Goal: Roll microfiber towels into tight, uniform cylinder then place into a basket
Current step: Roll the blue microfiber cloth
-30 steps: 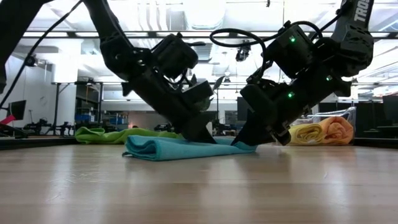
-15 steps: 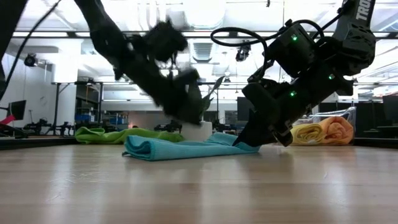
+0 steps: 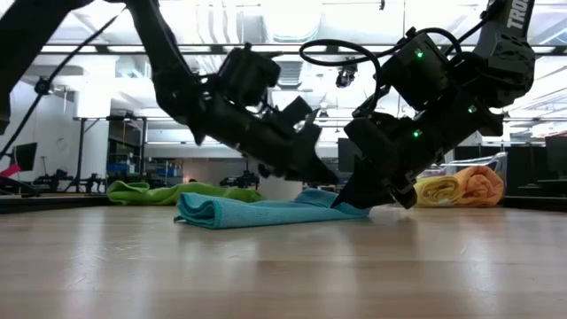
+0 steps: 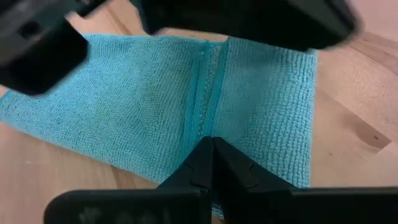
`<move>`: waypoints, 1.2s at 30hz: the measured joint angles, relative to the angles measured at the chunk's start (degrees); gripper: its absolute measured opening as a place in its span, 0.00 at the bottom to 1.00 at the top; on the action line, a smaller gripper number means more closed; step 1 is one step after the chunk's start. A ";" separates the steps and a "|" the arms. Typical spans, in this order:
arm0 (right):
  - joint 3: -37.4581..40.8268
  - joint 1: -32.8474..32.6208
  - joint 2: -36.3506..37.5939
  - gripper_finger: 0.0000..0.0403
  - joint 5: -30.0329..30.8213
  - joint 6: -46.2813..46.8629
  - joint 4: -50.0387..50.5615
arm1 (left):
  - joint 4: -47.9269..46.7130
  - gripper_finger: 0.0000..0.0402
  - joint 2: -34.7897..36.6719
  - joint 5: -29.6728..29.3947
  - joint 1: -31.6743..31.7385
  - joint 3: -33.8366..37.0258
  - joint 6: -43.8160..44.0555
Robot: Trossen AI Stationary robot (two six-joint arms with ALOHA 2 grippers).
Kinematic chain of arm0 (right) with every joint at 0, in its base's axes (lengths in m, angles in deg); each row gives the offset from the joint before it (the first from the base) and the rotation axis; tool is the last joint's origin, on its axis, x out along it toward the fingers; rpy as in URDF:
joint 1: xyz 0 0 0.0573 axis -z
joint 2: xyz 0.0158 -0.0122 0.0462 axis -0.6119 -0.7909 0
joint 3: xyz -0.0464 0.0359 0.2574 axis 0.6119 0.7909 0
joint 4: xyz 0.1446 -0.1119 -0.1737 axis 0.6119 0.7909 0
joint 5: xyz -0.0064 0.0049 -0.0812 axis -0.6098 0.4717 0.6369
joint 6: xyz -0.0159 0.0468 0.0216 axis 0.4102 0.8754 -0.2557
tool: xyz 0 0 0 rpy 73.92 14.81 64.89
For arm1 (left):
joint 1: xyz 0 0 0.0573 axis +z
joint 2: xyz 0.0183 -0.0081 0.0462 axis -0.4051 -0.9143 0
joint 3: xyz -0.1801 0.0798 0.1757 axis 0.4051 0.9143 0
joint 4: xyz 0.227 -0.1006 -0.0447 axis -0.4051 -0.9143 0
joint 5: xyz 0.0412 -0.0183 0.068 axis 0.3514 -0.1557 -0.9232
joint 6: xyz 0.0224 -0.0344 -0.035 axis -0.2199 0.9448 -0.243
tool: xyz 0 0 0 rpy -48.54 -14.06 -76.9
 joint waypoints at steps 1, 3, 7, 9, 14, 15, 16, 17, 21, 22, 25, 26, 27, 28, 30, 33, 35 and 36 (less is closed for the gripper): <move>-0.12 -0.01 -0.02 0.02 -0.02 -0.10 0.06 | 0.32 0.00 -0.91 -0.01 0.09 -0.71 0.05; -0.15 -0.01 -0.02 0.02 0.01 -0.13 0.15 | 0.17 0.00 -2.65 0.05 0.33 -1.99 1.02; -0.09 0.01 -0.02 0.02 0.01 -0.16 0.12 | -2.05 0.00 -5.22 0.33 0.97 -3.06 3.00; -0.15 0.01 -0.02 0.02 -0.02 -0.18 0.11 | -3.93 0.00 -5.33 0.38 1.20 -3.14 3.13; -0.13 0.01 -0.04 0.02 -0.06 -0.28 0.13 | -6.48 0.00 -4.69 -2.22 1.25 -2.43 3.04; -0.13 0.03 -0.04 0.02 -0.08 -0.28 0.13 | -6.53 0.00 -4.56 -2.64 1.25 -2.32 3.00; -0.13 0.02 -0.07 0.02 -0.04 -0.28 0.13 | -6.80 0.00 -4.42 -3.12 1.27 -2.13 2.69; -0.14 0.03 -0.07 0.02 -0.04 -0.28 0.11 | -6.87 0.00 -4.26 -3.49 1.31 -1.90 2.06; -0.15 0.06 -0.07 0.02 0.04 -0.28 0.08 | -7.30 0.00 -3.40 -6.23 1.47 -0.94 1.31; -0.15 0.06 -0.07 0.02 0.07 -0.28 0.08 | -7.63 0.00 -3.03 -7.02 1.58 -0.66 1.06; -0.15 0.06 -0.07 0.02 0.03 -0.28 0.06 | -8.45 0.00 -1.90 -9.98 1.82 0.04 -0.10; -0.15 0.06 -0.07 0.02 0.03 -0.22 0.10 | -9.96 0.00 -1.21 -11.82 1.82 0.29 -0.58; -0.15 0.03 -0.07 0.02 0.05 -0.13 0.19 | -11.48 0.00 -0.64 -13.42 1.92 0.42 -0.71; -0.13 0.03 -0.07 0.02 0.02 -0.13 0.19 | -13.13 0.00 -0.08 -15.11 1.97 0.42 -0.74; -0.11 0.03 -0.04 0.02 0.02 -0.07 0.17 | -16.47 0.00 1.72 -18.31 2.01 0.60 -0.75; -0.15 0.03 -0.04 0.02 0.01 0.02 0.14 | -16.47 0.00 3.95 -18.97 1.77 1.00 -0.56; -0.13 0.03 -0.04 0.02 0.07 0.53 0.11 | -16.80 0.00 4.42 -18.48 0.99 1.02 -0.54; -0.15 0.03 -0.04 0.02 0.08 1.16 -0.06 | -16.85 0.00 4.48 -18.40 0.43 1.07 -0.64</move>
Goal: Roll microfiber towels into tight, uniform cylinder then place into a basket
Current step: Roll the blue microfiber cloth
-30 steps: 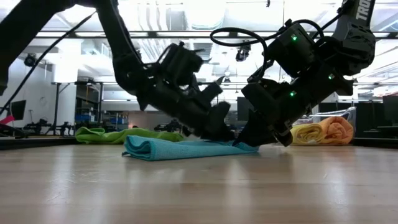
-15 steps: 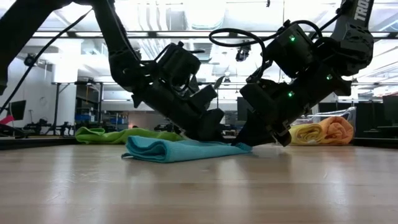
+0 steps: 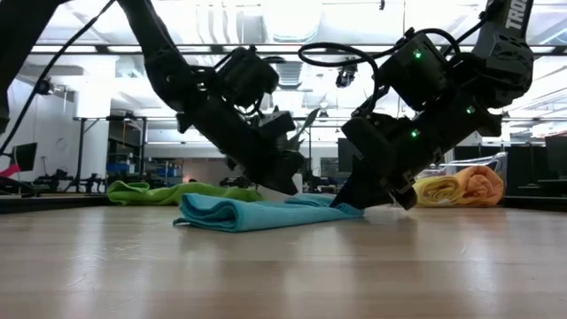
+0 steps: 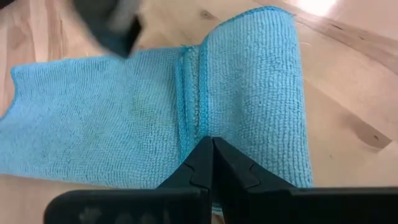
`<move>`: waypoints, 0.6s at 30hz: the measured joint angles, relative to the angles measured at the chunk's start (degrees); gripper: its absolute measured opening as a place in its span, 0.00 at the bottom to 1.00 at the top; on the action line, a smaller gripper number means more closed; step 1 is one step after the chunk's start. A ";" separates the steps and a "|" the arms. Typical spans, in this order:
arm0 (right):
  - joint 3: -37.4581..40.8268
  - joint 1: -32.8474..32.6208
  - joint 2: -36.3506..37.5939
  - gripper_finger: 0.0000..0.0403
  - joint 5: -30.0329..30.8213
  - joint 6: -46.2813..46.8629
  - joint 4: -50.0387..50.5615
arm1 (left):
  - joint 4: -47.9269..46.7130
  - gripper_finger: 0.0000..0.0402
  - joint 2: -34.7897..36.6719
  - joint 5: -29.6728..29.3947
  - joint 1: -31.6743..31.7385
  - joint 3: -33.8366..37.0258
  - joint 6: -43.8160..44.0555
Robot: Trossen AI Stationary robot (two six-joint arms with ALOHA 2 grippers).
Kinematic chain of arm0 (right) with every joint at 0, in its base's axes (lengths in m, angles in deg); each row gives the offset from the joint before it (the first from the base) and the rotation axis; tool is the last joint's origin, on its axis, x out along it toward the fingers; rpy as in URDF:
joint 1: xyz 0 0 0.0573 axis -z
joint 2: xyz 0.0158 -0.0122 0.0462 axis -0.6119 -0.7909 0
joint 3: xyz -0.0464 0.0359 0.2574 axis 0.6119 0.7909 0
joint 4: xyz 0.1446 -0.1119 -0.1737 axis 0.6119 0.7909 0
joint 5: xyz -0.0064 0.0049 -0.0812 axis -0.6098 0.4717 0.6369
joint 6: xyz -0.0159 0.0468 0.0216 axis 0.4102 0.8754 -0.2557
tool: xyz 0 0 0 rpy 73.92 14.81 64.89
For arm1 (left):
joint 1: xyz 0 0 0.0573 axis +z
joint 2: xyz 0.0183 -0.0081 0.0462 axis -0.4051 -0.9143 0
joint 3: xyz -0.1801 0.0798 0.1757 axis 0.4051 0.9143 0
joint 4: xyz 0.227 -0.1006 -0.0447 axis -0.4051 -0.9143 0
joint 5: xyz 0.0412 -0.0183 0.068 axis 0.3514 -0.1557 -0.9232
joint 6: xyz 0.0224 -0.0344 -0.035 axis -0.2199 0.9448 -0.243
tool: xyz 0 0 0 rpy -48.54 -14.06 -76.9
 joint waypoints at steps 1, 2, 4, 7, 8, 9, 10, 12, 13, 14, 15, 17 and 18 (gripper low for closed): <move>0.02 0.00 -0.01 0.02 0.25 0.67 0.03 | -0.03 0.00 0.45 0.55 -0.58 0.00 -0.30; 0.03 -0.02 -0.02 0.02 0.67 1.46 0.00 | 0.01 0.00 0.90 1.06 -1.18 -0.04 -1.04; 0.01 -0.07 -0.02 0.02 1.92 3.22 -0.07 | 0.94 0.00 2.15 2.49 -2.37 -0.24 -2.73; 0.07 -0.13 -0.04 0.02 4.52 5.54 -0.04 | 2.20 0.00 3.32 4.29 -4.06 -0.19 -4.97; 0.08 -0.13 -0.04 0.02 5.55 6.31 0.00 | 1.89 0.00 3.58 5.20 -4.48 -0.17 -5.45; 0.08 -0.12 -0.04 0.02 6.78 6.83 0.11 | 1.84 0.00 3.65 6.29 -4.81 -0.18 -5.47; 0.11 -0.10 -0.09 0.02 7.92 7.19 0.14 | 1.84 0.00 3.71 8.02 -4.88 -0.22 -5.45; 0.14 -0.07 -0.11 0.02 9.77 8.35 0.12 | 0.83 0.00 3.76 12.71 -4.85 -0.22 -4.34; 0.17 -0.07 -0.11 0.02 10.45 8.70 0.12 | -0.54 0.00 3.76 14.88 -4.84 -0.22 -3.46; 0.17 -0.07 -0.13 0.02 11.10 9.10 0.05 | -1.92 0.00 3.65 15.99 -4.82 -0.20 -2.55; 0.17 -0.07 -0.14 0.02 11.83 9.42 0.03 | -3.30 0.00 3.49 16.32 -4.83 -0.20 -2.08; 0.19 -0.03 -0.17 0.02 13.66 9.97 -0.08 | -5.80 0.00 3.43 16.44 -4.86 -0.11 -1.02; 0.21 -0.02 -0.17 0.02 14.59 10.38 -0.17 | -6.22 0.00 3.43 16.46 -5.01 -0.11 -0.89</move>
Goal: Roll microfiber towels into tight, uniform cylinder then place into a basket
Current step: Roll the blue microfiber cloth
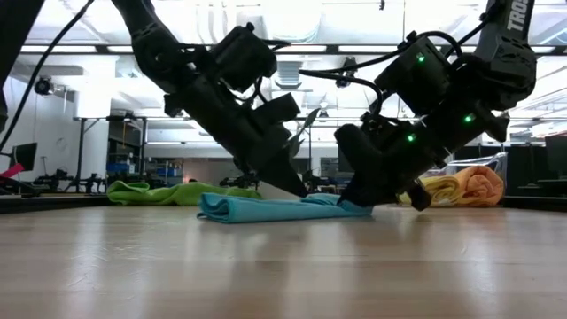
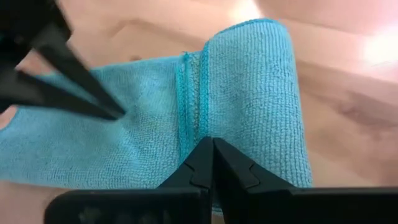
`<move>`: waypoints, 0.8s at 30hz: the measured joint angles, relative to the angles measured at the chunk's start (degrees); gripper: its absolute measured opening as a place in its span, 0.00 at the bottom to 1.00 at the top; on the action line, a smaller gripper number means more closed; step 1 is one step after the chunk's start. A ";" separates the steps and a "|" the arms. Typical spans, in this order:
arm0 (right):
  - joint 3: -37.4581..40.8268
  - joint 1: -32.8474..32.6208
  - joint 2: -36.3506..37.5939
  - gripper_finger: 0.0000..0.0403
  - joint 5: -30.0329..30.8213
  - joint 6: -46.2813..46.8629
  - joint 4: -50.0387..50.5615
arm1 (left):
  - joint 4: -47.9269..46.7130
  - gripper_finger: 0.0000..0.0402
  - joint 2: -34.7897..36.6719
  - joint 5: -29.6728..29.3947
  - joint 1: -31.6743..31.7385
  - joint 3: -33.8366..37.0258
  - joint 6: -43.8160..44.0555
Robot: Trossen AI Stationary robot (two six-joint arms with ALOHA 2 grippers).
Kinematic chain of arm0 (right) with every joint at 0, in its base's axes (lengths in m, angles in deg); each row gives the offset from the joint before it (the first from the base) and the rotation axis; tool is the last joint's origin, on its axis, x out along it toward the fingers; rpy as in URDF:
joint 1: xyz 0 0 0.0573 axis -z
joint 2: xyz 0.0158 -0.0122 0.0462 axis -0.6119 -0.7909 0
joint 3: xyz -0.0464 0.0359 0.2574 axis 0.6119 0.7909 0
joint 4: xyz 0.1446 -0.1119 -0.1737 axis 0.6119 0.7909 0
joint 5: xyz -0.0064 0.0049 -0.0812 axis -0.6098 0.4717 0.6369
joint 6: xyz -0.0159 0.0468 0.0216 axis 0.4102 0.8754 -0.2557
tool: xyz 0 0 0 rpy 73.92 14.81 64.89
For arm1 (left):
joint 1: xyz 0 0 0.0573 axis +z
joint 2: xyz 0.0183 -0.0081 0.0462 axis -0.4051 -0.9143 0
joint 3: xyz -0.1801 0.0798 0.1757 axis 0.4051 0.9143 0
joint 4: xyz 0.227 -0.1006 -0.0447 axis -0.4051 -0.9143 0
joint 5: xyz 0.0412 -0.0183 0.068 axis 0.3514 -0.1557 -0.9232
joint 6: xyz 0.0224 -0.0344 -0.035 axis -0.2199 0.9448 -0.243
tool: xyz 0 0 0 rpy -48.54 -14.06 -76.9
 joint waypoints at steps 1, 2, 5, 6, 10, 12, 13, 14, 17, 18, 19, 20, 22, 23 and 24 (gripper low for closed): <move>0.00 0.00 0.00 0.02 0.75 0.46 -0.07 | -0.17 0.00 0.00 0.00 -0.13 0.00 -0.03; 0.00 0.00 0.00 0.02 1.16 0.68 -0.21 | -0.36 0.00 0.02 0.02 -0.25 -0.06 -0.03; 0.00 0.00 0.00 0.02 3.10 0.68 -0.54 | -2.33 0.00 0.02 0.08 -0.40 -0.14 -0.05; 0.00 -0.04 0.00 0.02 3.72 0.66 -0.86 | -3.01 0.00 0.03 0.11 -0.40 -0.15 -0.07; -0.03 -0.04 0.11 0.02 3.87 -0.22 -2.46 | -6.79 0.00 0.13 0.09 -0.38 -0.18 -0.07; -0.04 -0.07 0.20 0.02 3.65 -0.43 -2.58 | -8.41 0.00 0.13 -0.14 -0.38 -0.13 -0.07; -0.04 -0.11 0.28 0.02 3.55 -0.57 -2.55 | -9.06 0.00 0.17 -0.73 -0.38 -0.13 -0.07; -0.04 -0.12 0.41 0.02 3.42 -0.67 -2.54 | -9.75 0.00 0.23 -1.77 -0.38 -0.12 -0.11; -0.05 -0.23 0.90 0.02 2.90 -0.90 -2.91 | -10.90 0.00 0.24 -5.60 -0.42 -0.07 -1.21; -0.07 -0.26 1.17 0.02 2.77 -1.23 -2.99 | -11.35 0.00 0.24 -6.63 -0.38 -0.07 -1.80; -0.07 -0.26 1.47 0.02 2.57 -1.65 -3.02 | -11.77 0.00 0.26 -7.41 -0.38 -0.07 -2.47; -0.09 -0.26 1.80 0.02 2.52 -2.12 -3.03 | -12.19 0.00 0.28 -7.95 -0.36 -0.07 -3.10; -0.09 -0.26 2.73 0.02 2.45 -3.45 -3.03 | -12.87 0.00 0.30 -8.87 -0.37 -0.07 -3.86; -0.12 -0.26 3.29 0.02 2.41 -4.13 -3.04 | -12.99 0.00 0.31 -8.89 -0.36 -0.07 -4.50; -0.13 -0.26 3.97 0.02 2.41 -4.84 -3.02 | -13.05 0.00 0.31 -8.93 -0.36 -0.07 -5.16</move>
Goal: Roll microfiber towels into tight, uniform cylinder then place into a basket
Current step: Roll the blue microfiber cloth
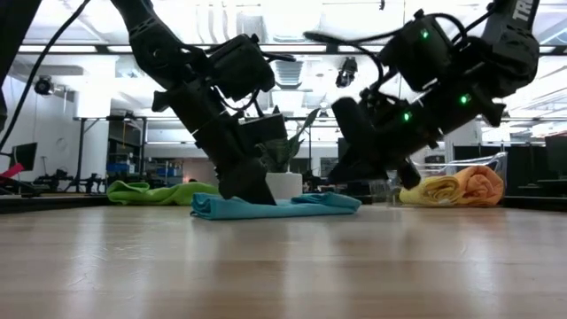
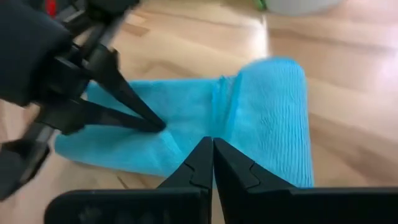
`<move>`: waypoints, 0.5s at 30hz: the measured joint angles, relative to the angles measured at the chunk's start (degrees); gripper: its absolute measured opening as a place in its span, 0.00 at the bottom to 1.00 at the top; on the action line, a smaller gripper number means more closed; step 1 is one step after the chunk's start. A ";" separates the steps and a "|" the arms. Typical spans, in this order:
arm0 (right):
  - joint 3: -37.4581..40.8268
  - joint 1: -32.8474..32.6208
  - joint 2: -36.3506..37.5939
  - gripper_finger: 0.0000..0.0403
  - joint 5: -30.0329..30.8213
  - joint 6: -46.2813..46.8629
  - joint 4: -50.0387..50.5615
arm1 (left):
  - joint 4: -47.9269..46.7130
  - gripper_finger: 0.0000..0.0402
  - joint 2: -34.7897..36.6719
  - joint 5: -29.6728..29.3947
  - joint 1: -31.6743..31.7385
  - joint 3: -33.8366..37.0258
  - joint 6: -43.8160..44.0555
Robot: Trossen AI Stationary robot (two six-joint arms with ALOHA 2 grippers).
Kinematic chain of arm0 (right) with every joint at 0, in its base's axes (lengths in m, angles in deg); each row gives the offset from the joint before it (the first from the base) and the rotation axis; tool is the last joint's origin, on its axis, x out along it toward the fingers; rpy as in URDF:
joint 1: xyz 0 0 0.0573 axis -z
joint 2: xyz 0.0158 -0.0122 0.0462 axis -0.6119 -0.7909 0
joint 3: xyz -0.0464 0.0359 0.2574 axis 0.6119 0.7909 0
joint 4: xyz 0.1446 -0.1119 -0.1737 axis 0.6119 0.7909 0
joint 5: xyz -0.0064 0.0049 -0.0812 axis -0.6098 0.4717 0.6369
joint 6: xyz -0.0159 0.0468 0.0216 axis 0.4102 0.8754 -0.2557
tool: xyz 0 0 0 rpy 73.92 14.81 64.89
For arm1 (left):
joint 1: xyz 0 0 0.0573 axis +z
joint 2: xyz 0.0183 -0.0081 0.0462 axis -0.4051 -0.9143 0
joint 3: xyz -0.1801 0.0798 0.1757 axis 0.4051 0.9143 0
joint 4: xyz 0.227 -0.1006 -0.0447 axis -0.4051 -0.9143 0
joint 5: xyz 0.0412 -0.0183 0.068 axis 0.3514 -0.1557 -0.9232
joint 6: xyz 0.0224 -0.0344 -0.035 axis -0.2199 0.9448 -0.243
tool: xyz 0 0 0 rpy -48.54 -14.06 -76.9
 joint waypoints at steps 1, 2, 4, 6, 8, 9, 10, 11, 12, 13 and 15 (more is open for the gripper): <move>0.00 0.00 0.77 0.02 -0.01 -1.21 0.09 | -0.05 0.00 0.00 0.01 0.00 0.00 -1.14; 0.00 0.00 1.62 0.02 -0.02 -2.71 0.23 | -0.18 0.00 0.00 0.01 0.00 0.00 -2.47; 0.00 0.00 3.50 0.02 0.00 -5.46 1.17 | -0.76 0.00 0.00 -0.05 0.02 0.00 -4.94; -0.02 0.00 5.41 0.02 0.00 -6.60 3.53 | -1.19 0.00 0.02 -0.12 0.04 0.12 -7.04; -0.03 0.37 7.04 0.02 -0.03 -6.77 7.20 | -1.04 0.00 0.04 0.28 0.04 0.43 -9.91; -0.02 0.65 7.88 0.03 -0.04 -6.77 9.73 | -0.95 0.00 0.05 0.87 0.00 0.71 -11.78; -0.02 0.94 8.52 0.04 -0.03 -6.65 11.60 | -0.86 0.00 0.09 1.63 -0.09 1.02 -13.62; -0.02 1.09 9.16 0.05 -0.04 -6.40 13.37 | -0.59 0.00 0.11 2.43 -0.16 1.39 -15.29; -0.02 1.25 9.72 0.07 -0.02 -6.10 15.21 | -0.62 0.00 0.15 2.98 -0.30 1.75 -17.04; -0.02 1.31 10.11 0.09 -0.04 -5.91 16.13 | -0.78 0.00 0.15 3.42 -0.44 2.23 -18.88; -0.02 1.29 10.95 0.14 -0.63 -5.76 17.18 | -2.40 0.00 0.15 4.08 -0.78 2.79 -21.78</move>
